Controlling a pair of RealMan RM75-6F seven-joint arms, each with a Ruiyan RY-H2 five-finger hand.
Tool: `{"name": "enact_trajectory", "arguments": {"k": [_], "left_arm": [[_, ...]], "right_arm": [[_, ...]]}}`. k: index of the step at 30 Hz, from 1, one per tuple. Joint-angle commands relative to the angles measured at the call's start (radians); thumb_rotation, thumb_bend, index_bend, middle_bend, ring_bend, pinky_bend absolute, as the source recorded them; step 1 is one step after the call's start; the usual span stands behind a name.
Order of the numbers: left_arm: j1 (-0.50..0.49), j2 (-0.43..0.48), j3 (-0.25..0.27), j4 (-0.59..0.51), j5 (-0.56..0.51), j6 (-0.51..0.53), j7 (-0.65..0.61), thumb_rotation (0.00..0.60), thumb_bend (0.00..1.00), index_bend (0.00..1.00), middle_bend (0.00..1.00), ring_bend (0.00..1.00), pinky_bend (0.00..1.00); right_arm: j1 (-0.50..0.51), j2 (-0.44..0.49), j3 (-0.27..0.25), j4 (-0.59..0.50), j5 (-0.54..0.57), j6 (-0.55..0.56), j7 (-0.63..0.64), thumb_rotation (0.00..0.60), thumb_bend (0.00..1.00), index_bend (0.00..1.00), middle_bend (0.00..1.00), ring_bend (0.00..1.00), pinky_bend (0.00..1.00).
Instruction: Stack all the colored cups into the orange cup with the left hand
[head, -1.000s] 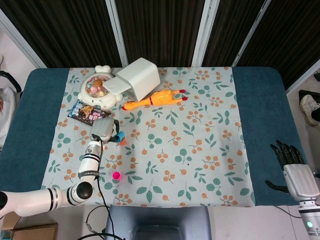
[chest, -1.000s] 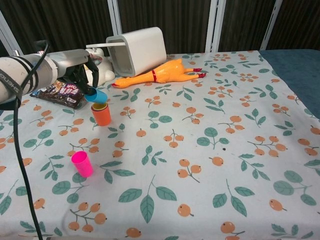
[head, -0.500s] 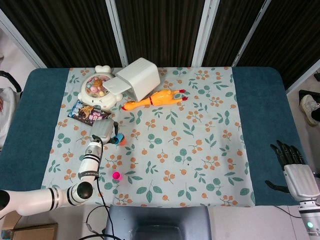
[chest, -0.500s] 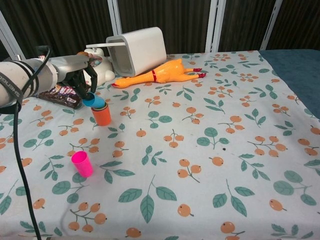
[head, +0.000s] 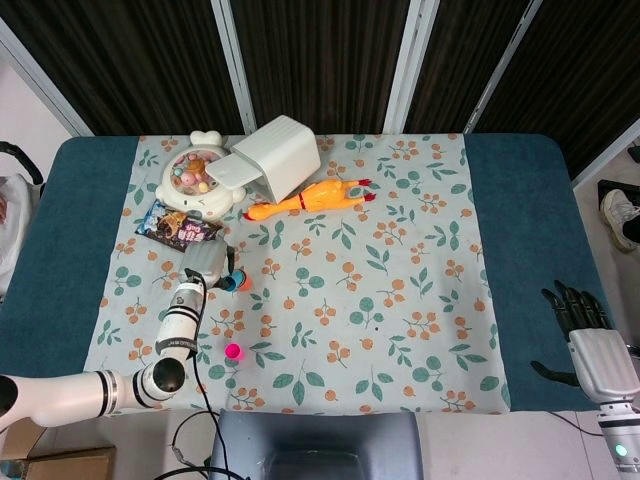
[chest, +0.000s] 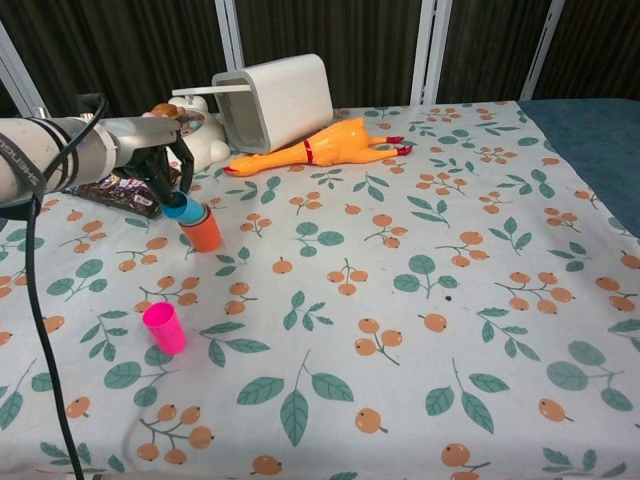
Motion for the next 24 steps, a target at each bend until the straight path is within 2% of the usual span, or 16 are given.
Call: {"name": "enact_trajectory", "arguments": {"k": [1,5,9,16,24], "left_arm": [[-0.009,0.006,0.001,-0.002,-0.020,-0.014,0.004,0.600,0.51,0.70,1.00,1.00,1.00],[-0.021,0.014,0.002,0.001,-0.044,-0.030,0.005,0.600,0.49,0.67,1.00,1.00,1.00],[-0.028,0.010,0.006,0.017,-0.055,-0.038,-0.003,0.600,0.46,0.57,1.00,1.00,1.00],[-0.033,-0.002,0.008,0.043,-0.043,-0.039,-0.031,0.600,0.43,0.24,1.00,1.00,1.00],[-0.034,0.015,0.012,0.027,-0.042,-0.038,-0.037,0.600,0.43,0.13,1.00,1.00,1.00]], "right_arm": [[0.000,0.000,0.000,0.000,0.000,0.000,0.000,0.600,0.21,0.00,0.00,0.00,0.00],[-0.001,0.000,0.000,0.000,0.001,0.001,0.001,0.600,0.20,0.00,0.00,0.00,0.00],[-0.001,0.001,-0.001,-0.001,-0.002,0.002,0.002,0.600,0.20,0.00,0.00,0.00,0.00],[-0.002,0.002,-0.001,0.000,-0.003,0.002,0.005,0.600,0.21,0.00,0.00,0.00,0.00],[-0.001,0.004,-0.002,-0.001,-0.006,0.001,0.010,0.600,0.21,0.00,0.00,0.00,0.00]]}}
